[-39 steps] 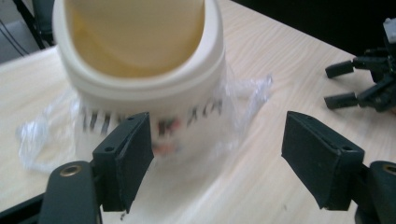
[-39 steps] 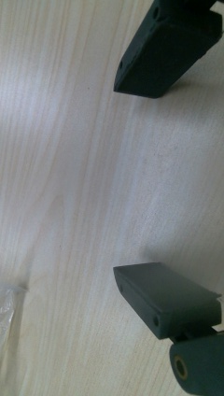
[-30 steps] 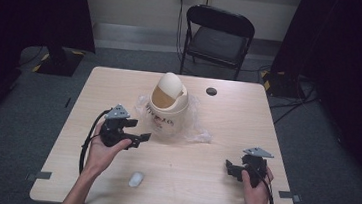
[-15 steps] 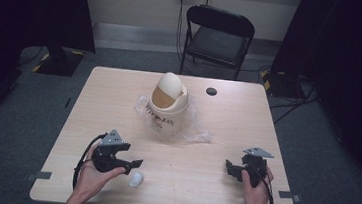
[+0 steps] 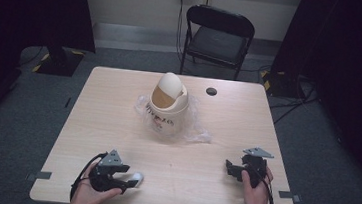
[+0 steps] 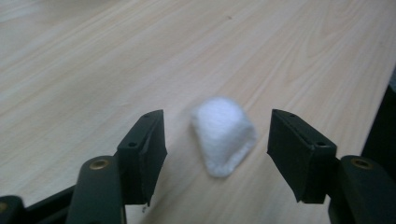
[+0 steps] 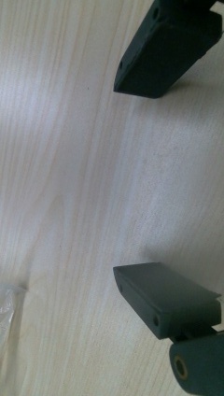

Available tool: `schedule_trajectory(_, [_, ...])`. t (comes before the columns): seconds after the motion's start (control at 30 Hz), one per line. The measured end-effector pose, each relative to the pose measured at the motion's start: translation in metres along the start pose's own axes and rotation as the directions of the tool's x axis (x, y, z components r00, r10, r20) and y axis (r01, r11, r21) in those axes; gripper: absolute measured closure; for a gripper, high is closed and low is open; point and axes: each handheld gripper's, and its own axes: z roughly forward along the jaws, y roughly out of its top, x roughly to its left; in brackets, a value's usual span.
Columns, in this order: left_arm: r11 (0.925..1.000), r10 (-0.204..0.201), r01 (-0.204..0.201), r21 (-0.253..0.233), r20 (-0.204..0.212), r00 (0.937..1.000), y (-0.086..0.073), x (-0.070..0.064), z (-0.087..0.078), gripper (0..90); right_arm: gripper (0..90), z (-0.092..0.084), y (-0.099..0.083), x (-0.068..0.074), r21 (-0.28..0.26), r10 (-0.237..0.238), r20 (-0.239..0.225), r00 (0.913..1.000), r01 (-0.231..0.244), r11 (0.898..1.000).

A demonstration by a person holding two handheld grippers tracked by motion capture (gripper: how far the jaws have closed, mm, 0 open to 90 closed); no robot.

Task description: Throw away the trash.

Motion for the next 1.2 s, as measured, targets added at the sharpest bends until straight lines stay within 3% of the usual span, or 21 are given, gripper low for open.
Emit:
schedule_trajectory(0.3, [0.9977,0.032,-0.03,0.061,-0.031,0.999,-0.002,-0.008,0.018,47.2,9.7,0.0,0.0,0.0,0.0,0.002,0.001,1.0,-0.002,1.0])
schedule_trajectory(0.5, [0.9963,0.063,-0.06,0.062,-0.06,0.9962,-0.004,-0.005,0.016,62.0,9.7,0.0,0.0,0.0,0.0,0.002,0.001,1.0,-0.002,1.0])
schedule_trajectory(0.77, [0.9963,0.069,-0.066,0.056,-0.052,0.9963,-0.003,-0.002,0.016,64.1,9.7,0.0,0.0,0.0,0.0,0.002,0.001,1.0,-0.002,1.0])
schedule_trajectory(0.83, [0.9977,0.052,-0.049,0.046,-0.048,0.9975,-0.003,-0.001,0.018,64.2,9.7,0.0,0.0,0.0,0.0,0.003,0.001,1.0,-0.003,1.0])
schedule_trajectory(0.87, [0.9964,0.065,-0.062,0.057,-0.047,0.9968,-0.002,0.0,0.017,64.1,9.7,0.0,0.0,0.0,0.0,0.002,0.001,1.0,-0.002,1.0])
schedule_trajectory(0.97, [0.9983,0.046,-0.044,0.038,-0.052,0.9976,0.0,0.002,0.018,64.2,9.7,0.0,0.0,0.0,0.0,0.002,0.001,1.0,-0.002,1.0])
schedule_trajectory(1.03, [0.9983,0.054,-0.052,0.025,-0.058,0.9969,0.002,0.005,0.016,64.2,9.7,0.0,0.0,0.0,0.0,0.003,0.001,1.0,-0.003,1.0])
schedule_trajectory(1.2, [0.9989,0.025,-0.028,-0.038,-0.07,0.9972,0.008,0.01,0.011,64.2,9.7,0.0,0.0,0.0,0.0,0.003,0.001,1.0,-0.003,1.0])
